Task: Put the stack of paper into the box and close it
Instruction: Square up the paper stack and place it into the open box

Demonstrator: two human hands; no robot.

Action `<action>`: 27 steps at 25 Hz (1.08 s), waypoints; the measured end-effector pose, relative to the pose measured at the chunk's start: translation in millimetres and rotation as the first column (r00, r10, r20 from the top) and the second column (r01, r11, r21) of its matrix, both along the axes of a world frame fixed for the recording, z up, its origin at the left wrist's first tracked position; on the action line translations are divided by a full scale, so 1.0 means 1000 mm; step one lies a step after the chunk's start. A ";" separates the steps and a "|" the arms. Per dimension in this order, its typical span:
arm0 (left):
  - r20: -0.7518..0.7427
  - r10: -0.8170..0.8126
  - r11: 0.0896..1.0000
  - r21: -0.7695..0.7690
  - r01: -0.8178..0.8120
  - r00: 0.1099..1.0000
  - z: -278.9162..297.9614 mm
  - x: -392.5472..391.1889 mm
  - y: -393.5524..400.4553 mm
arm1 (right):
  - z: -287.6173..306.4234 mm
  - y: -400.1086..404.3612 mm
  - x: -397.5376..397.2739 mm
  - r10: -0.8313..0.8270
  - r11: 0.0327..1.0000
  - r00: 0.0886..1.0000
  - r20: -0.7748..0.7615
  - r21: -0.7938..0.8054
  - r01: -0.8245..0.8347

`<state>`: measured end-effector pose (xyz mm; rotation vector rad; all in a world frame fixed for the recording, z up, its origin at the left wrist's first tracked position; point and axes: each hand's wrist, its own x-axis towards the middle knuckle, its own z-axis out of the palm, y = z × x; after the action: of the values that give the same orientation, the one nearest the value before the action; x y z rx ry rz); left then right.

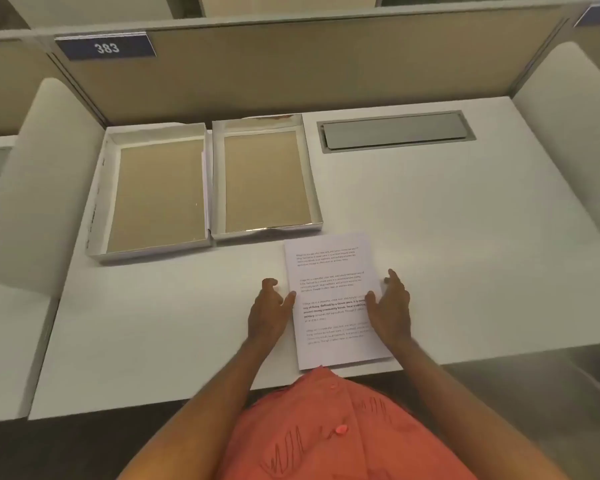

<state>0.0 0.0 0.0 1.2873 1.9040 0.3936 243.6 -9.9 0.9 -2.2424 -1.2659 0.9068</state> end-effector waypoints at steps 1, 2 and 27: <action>-0.013 0.012 0.999 -0.046 -0.012 1.000 -0.003 0.002 0.003 | -0.002 0.002 -0.001 -0.050 0.999 0.998 -0.030 -0.001 0.050; -0.042 0.010 0.996 -0.090 -0.014 0.999 -0.004 0.004 0.005 | 0.000 0.003 -0.002 -0.089 0.996 0.994 -0.056 -0.021 0.088; -0.086 -0.141 0.941 -0.320 0.107 0.986 -0.002 0.015 0.018 | 0.015 0.056 -0.004 -0.279 0.909 0.926 -0.253 -0.382 0.170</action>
<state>14.9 18.0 -1.7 1.2238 1.8703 -0.0473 239.1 45.7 15.8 -2.3305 -0.7286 1.4116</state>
